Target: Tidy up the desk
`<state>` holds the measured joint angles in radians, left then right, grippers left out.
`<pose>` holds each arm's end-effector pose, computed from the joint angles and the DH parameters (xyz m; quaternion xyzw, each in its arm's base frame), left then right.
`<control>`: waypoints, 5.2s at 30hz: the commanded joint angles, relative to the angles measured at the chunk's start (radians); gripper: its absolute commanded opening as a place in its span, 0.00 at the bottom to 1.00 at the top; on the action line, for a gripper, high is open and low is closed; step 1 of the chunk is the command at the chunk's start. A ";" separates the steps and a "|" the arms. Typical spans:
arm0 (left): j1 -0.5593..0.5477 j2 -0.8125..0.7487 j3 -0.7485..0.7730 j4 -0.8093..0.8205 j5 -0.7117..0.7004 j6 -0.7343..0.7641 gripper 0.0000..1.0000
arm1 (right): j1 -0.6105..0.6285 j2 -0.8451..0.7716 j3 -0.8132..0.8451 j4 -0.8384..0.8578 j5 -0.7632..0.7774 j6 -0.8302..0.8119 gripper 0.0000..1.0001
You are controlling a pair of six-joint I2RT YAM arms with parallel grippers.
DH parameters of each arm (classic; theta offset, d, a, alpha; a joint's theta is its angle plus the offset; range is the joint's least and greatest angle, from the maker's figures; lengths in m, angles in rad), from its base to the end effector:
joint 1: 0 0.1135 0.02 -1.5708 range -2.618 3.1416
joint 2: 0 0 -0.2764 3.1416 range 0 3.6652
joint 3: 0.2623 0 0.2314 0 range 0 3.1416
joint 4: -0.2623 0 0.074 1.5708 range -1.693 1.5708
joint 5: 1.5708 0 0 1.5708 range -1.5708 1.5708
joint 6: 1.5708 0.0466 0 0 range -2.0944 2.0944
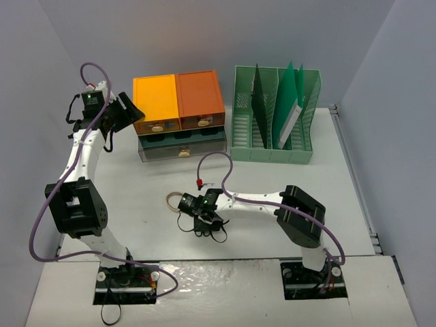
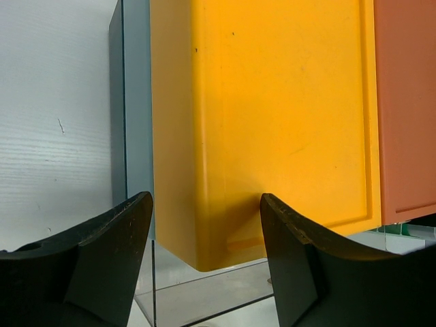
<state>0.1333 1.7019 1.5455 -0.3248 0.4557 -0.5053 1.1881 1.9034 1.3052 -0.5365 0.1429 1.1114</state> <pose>0.3882 0.0314 0.3584 -0.1504 0.8278 -0.2832 0.4604 0.1479 0.3495 0.1896 -0.0219 0.9737 0.1684 0.1518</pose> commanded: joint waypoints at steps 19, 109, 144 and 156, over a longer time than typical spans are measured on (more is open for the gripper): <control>0.008 0.008 -0.033 -0.152 -0.045 0.056 0.60 | 0.024 0.046 0.097 -0.014 0.043 -0.004 0.33; 0.017 0.007 -0.061 -0.117 -0.032 0.039 0.60 | -0.372 0.298 0.988 -0.073 -0.015 -1.233 0.00; 0.015 0.033 -0.041 -0.127 -0.049 0.054 0.60 | -0.273 0.174 0.807 0.242 0.399 -1.459 0.00; 0.015 0.026 -0.042 -0.127 -0.050 0.053 0.60 | -0.256 0.108 0.570 0.571 0.535 -1.621 0.00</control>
<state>0.1444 1.6859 1.5169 -0.3082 0.4770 -0.5156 0.9366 2.0960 1.9369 -0.2043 0.5728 -0.4280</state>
